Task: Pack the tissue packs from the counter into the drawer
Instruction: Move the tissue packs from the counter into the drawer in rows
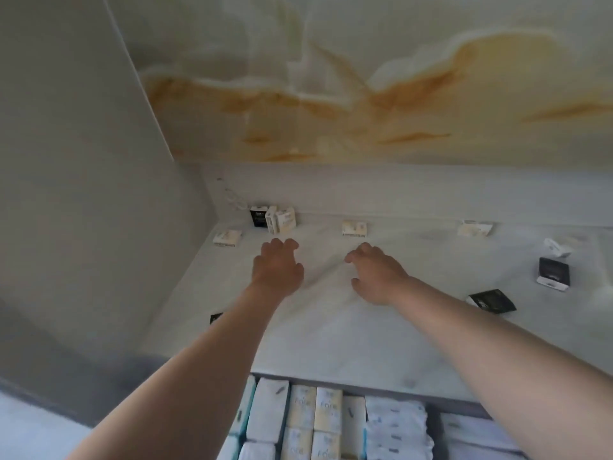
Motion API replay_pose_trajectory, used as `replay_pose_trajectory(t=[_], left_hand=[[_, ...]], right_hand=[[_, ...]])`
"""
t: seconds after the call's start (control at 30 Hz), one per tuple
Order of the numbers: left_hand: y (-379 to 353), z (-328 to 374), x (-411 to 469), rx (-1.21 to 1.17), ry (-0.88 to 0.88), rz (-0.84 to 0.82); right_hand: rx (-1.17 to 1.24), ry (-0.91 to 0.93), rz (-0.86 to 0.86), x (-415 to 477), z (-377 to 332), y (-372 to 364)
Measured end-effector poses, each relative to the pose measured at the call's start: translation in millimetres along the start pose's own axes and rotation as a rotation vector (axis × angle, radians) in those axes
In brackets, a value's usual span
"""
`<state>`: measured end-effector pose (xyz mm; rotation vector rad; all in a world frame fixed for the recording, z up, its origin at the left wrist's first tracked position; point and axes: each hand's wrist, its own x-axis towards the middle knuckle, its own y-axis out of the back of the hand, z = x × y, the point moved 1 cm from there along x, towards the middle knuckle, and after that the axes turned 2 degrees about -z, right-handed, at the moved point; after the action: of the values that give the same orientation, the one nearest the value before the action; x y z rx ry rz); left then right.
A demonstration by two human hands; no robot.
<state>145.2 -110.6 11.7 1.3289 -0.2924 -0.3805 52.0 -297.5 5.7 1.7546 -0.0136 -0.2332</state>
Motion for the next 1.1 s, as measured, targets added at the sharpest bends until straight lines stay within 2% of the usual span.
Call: replay_pose_trajectory(t=[0.1, 0.2, 0.37, 0.43, 0.57, 0.67, 0.73, 0.87, 1.0, 1.1], left_hand=[[-3.0, -25.3, 38.8, 0.127, 0.115, 0.016], [-7.0, -55.2, 69.8, 0.147, 0.245, 0.005], [-18.3, -87.1, 102.6, 0.109, 0.371, -0.156], [-23.9, -90.5, 105.2, 0.051, 0.323, -0.159], [-28.7, -77.6, 95.2, 0.001, 0.137, 0.023], [-25.7, -64.4, 98.0, -0.217, 0.049, 0.124], [-22.7, -59.8, 104.6, -0.288, 0.030, 0.143], [-24.6, -63.6, 117.3, -0.183, 0.047, 0.091], [-26.8, -72.9, 126.4, -0.283, 0.058, 0.166], [-25.9, -78.8, 133.8, -0.332, -0.027, 0.240]], right_hand=[[-0.057, -0.043, 0.056, 43.4, 13.2, -2.8], [-0.108, -0.089, 0.093, 80.1, 22.1, -5.8], [-0.021, -0.173, 0.085, 114.8, 27.4, -19.0], [-0.001, -0.142, 0.143, 116.9, 24.4, -25.3], [0.030, 0.007, 0.248, 113.6, 10.8, -29.8], [0.122, 0.074, 0.283, 120.9, -7.4, -24.7], [0.124, 0.135, 0.322, 132.7, -23.6, -20.1], [0.116, 0.204, 0.289, 161.7, -59.0, -11.4], [-0.072, 0.194, 0.263, 186.6, -80.5, -14.0], [0.000, 0.179, 0.321, 194.3, -85.4, -18.9]])
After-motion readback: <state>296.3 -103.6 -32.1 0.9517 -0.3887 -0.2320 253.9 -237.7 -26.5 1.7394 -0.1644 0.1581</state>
